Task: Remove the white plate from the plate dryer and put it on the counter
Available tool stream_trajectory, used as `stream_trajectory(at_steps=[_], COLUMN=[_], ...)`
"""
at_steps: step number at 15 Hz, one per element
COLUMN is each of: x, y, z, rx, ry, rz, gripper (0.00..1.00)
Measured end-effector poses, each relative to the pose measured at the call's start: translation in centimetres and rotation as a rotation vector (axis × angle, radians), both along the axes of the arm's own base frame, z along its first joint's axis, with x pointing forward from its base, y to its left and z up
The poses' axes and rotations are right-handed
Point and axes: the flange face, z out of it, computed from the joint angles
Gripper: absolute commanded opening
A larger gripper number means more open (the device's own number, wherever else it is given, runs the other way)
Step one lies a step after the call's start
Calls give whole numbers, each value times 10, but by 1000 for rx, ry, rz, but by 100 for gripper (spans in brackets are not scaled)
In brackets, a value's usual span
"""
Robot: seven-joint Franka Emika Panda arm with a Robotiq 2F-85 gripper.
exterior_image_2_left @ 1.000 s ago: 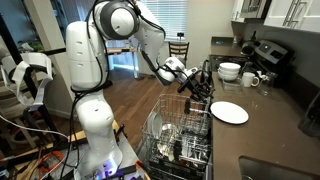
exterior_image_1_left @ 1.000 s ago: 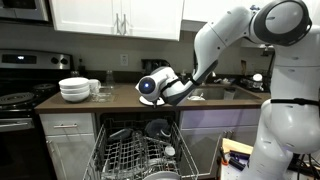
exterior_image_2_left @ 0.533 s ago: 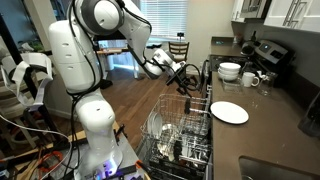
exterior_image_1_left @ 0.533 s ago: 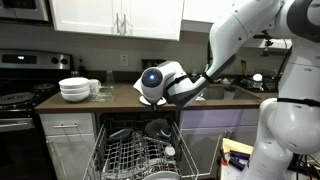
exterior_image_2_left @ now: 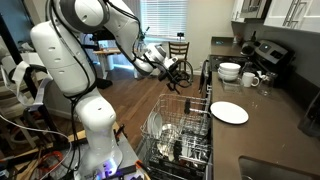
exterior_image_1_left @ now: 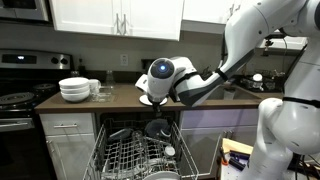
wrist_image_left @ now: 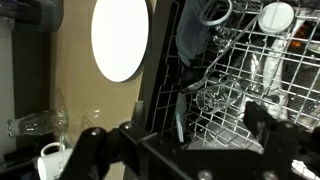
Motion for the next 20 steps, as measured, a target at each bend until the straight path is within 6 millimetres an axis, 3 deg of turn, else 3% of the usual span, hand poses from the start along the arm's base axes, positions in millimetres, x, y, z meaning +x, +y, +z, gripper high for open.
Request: stream_trajectory(at_steps=[6,11,20], x=[-15,-21,-22], y=[23,30,27], z=[0,-7,-12], rx=[126,226,460], ry=[67,144,229], rz=[147,204,108], gripper=[100,100,100])
